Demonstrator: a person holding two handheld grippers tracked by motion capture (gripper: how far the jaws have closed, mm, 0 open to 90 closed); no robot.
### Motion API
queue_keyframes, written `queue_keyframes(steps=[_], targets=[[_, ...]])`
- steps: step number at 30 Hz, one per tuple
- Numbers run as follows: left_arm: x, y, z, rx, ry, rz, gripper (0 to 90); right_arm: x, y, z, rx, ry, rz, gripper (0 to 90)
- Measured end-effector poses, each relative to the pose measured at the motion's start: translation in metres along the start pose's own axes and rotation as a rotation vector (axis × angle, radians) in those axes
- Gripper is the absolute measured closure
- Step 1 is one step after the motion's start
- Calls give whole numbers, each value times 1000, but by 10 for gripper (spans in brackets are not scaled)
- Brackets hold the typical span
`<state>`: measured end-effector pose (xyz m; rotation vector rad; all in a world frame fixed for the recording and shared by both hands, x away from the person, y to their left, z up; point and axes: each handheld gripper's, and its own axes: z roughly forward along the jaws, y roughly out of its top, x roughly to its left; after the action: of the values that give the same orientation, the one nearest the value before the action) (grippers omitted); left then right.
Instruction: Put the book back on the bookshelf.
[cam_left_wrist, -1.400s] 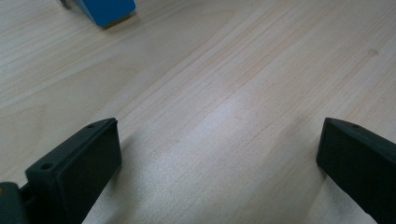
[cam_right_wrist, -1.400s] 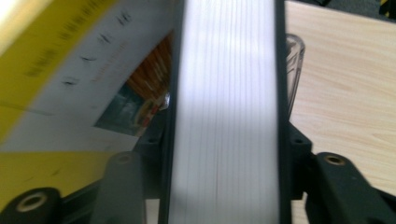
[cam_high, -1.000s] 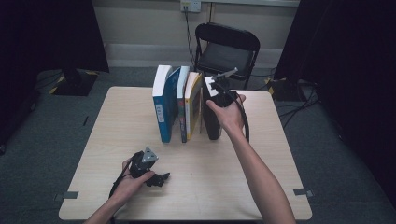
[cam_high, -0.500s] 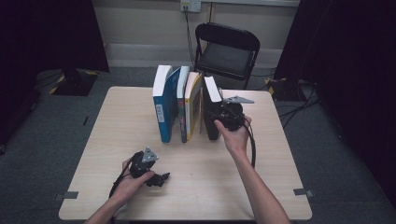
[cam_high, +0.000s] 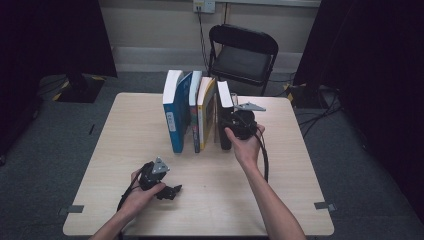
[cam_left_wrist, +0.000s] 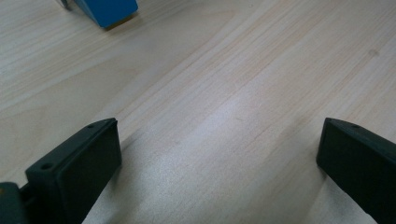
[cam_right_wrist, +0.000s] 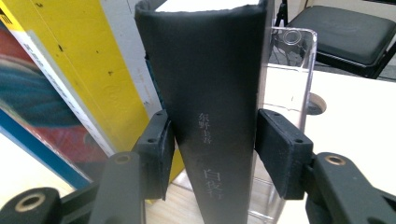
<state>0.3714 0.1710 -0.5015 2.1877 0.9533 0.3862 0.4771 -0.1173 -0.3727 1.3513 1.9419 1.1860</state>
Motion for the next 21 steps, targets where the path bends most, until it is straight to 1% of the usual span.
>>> queue_keyframes(steps=[4, 7, 9, 10, 13, 17, 21], targets=[[0, 0, 1, -1, -2, -1, 0, 7, 1, 3, -1, -4, 13, 476], [0, 1, 1, -6, -3, 0, 0, 9, 2, 4, -8, 10, 20, 464], [0, 1, 1, -5, -4, 0, 0, 8, 3, 3, -17, 21, 29, 458], [0, 1, 1, -6, -4, 0, 0, 6, 3, 3, -15, 31, 28, 456], [1, 1, 1, -5, -4, 1, 0, 4, 2, 2, -14, 39, 17, 449], [1, 1, 1, -5, -4, 1, 0, -1, 1, 4, -6, 71, 27, 427], [1, 1, 1, -5, -4, 1, 0, -1, 2, 6, 4, 72, 15, 411]])
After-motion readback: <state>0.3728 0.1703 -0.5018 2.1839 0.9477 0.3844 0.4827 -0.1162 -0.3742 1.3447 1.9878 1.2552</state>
